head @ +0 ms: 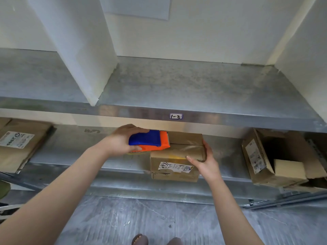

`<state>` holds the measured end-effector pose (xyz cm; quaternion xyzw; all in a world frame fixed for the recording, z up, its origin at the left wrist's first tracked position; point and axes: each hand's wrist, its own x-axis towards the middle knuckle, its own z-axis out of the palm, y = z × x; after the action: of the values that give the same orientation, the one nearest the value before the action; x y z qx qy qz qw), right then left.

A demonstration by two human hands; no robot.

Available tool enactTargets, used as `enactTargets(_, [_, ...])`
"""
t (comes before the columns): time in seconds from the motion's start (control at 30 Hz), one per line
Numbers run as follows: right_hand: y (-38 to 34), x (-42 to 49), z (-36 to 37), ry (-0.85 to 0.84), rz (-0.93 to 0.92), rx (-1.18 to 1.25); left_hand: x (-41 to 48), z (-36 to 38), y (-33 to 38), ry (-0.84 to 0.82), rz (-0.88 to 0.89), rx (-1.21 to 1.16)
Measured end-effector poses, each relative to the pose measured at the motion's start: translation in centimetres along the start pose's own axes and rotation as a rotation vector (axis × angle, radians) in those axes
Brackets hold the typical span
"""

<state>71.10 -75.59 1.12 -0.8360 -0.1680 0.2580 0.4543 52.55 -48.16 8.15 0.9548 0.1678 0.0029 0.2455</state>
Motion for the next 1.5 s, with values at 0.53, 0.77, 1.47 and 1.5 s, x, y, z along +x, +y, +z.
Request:
enactTargets(0.53, [-0.1,0.2,0.6,0.034,0.035,0.038,-4.7,-4.3,-8.5,-0.009,-0.065,-0.022])
enactTargets(0.77, [-0.5,-0.6,0.9,0.016,0.035,0.034,-3.4,-3.1,-9.9,-0.141,-0.090,0.058])
enactTargets(1.47, [0.4,0.3,1.1,0.020,0.011,0.100,1.4,-1.9,0.5,-0.260,-0.212,0.470])
enactTargets(1.5, [0.4,0.3,1.1,0.020,0.008,0.102,1.4,-1.7,0.7,-0.252,-0.237,0.466])
